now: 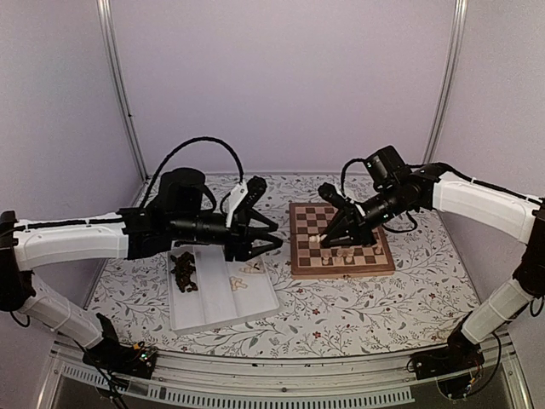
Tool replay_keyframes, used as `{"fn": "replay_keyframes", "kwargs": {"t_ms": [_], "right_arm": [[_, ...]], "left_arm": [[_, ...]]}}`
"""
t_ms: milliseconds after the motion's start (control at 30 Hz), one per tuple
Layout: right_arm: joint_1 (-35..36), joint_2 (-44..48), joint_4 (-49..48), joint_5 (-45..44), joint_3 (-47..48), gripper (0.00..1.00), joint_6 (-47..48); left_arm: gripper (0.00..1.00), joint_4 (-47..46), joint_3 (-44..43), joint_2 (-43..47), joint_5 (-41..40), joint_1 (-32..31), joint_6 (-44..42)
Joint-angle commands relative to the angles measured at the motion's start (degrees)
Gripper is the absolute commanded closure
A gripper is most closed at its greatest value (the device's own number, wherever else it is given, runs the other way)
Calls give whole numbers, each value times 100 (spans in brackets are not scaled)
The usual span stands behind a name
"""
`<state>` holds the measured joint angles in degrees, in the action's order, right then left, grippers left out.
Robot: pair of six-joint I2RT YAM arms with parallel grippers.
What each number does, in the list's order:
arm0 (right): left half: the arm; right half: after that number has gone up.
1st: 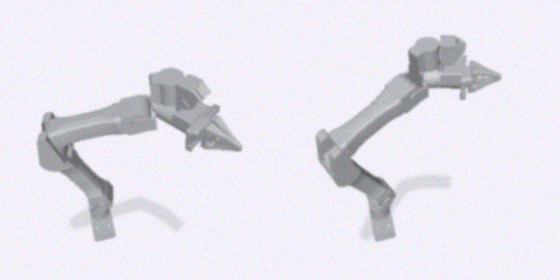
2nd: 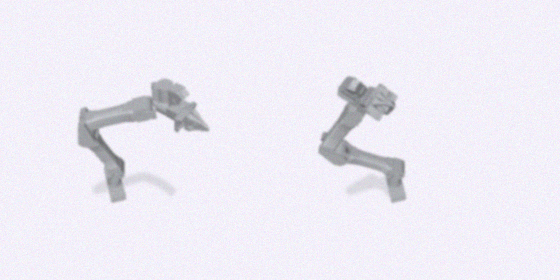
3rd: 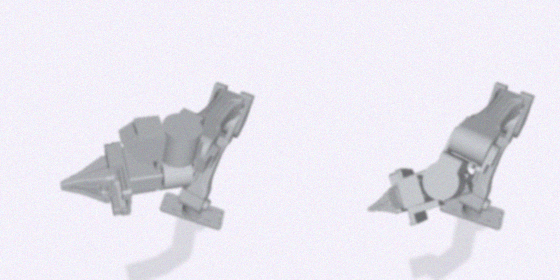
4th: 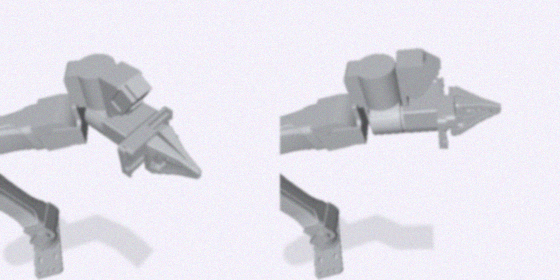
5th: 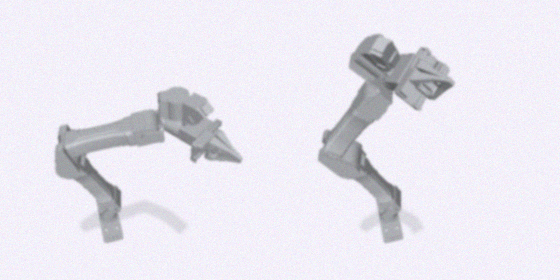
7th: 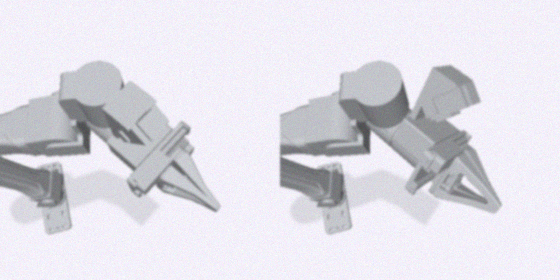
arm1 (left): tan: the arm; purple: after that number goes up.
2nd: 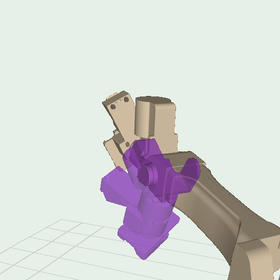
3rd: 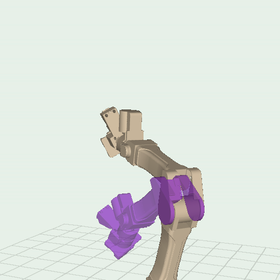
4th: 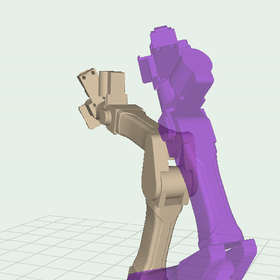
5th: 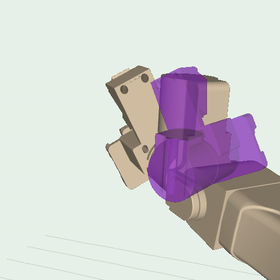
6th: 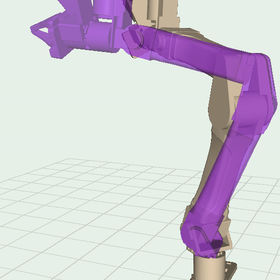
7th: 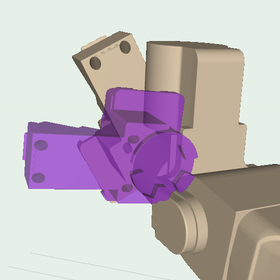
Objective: Set up the chess pieces on the board
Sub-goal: Adjust the chess piece.
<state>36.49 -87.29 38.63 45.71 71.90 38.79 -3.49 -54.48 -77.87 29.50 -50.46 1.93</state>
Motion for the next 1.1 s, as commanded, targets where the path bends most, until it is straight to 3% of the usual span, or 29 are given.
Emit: {"fn": "replay_keyframes", "kwargs": {"t_ms": [0,133,500,700,900,1067], "right_arm": [[-249,71,-236,1851,-262,93,-684],[-405,104,-271,2227,-268,93,-809],[-420,182,-385,2212,-410,92,-847],[-422,212,-423,2147,-439,92,-876],[-418,196,-465,2098,-448,91,-914],[-424,227,-468,2054,-461,91,-929]], "left_arm": [[51,-1591,211,-136,-1611,-587,-472],[49,-1612,-91,-490,-1677,-775,-644],[54,-1557,-655,-1136,-1260,-1019,-777],[63,-1520,-767,-1250,-1020,-1022,-780],[82,-1420,-900,-1416,-758,-1028,-765],[91,-1315,-972,-1515,-752,-1028,-748]]}}
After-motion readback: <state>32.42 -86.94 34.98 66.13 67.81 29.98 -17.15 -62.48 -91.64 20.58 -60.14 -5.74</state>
